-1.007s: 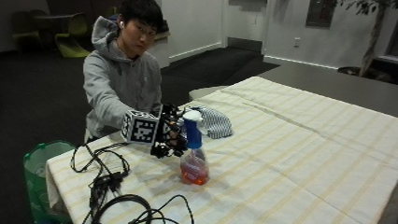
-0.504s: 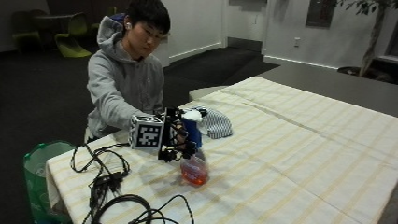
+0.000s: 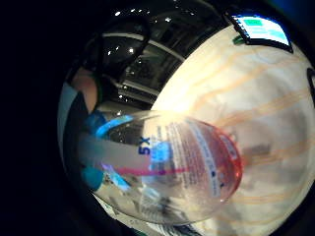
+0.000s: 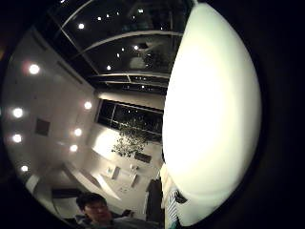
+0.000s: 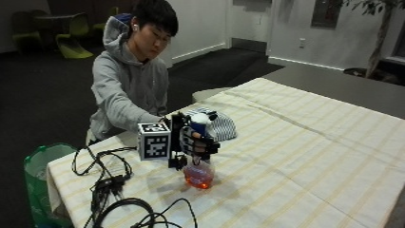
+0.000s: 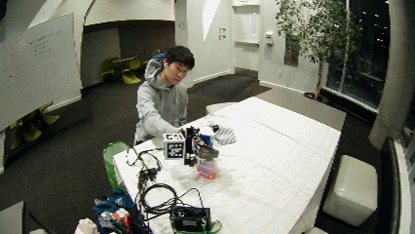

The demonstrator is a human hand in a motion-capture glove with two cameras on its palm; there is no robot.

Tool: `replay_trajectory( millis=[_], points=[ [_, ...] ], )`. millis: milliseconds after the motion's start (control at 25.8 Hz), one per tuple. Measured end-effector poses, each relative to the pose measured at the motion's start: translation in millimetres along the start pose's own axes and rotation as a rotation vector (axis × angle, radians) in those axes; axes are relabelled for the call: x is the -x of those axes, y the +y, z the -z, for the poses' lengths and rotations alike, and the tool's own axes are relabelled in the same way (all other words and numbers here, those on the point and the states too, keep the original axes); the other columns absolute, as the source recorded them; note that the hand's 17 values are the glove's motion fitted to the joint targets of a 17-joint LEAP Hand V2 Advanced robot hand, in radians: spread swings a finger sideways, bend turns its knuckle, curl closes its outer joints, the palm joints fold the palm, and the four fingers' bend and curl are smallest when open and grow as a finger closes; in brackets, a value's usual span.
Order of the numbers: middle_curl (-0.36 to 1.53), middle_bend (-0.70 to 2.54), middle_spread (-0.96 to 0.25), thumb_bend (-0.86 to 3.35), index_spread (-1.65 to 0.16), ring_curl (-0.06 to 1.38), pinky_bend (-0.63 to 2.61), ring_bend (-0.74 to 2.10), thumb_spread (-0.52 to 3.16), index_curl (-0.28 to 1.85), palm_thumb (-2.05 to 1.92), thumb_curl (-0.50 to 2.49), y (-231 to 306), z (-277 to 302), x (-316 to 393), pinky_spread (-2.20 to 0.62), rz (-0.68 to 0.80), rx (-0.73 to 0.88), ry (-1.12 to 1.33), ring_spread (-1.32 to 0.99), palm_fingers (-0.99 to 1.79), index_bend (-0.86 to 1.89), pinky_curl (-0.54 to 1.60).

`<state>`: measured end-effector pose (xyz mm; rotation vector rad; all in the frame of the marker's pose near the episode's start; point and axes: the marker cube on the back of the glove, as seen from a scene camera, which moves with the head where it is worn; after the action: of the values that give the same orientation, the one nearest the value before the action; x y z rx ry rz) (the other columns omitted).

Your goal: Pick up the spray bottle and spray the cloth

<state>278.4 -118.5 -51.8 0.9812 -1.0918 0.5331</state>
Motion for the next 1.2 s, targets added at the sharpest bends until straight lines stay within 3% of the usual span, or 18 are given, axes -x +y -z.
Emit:
replay_trajectory(
  millis=[155, 542, 930, 1201],
  points=[
    [0.41, 0.53, -0.04, 0.03, -0.22, 0.33, 0.4, 0.63, 0.79, 0.23, 0.9, 0.46, -8.1, -6.8, 0.5, 0.05, -0.017, 0.014, 0.011, -0.08, 1.1, 0.26, 0.28],
    [0.47, 0.62, -0.09, 0.0, -0.23, 0.39, 0.4, 0.61, 0.37, 0.36, 1.04, 0.58, -22.7, -25.1, 4.9, -0.17, 0.045, 0.109, 0.062, -0.15, 1.37, 0.36, 0.33],
    [0.49, 0.64, -0.11, -0.03, -0.24, 0.44, 0.38, 0.68, 0.16, 0.43, 1.05, 0.63, 13.9, -47.4, 71.9, -0.25, 0.213, 0.604, 0.386, -0.17, 1.41, 0.4, 0.36],
    [0.5, 0.65, -0.12, -0.03, -0.24, 0.45, 0.39, 0.69, 0.09, 0.47, 1.05, 0.65, 72.0, -59.2, 134.8, -0.27, 0.328, 0.834, 0.643, -0.17, 1.4, 0.4, 0.38]
  ],
)
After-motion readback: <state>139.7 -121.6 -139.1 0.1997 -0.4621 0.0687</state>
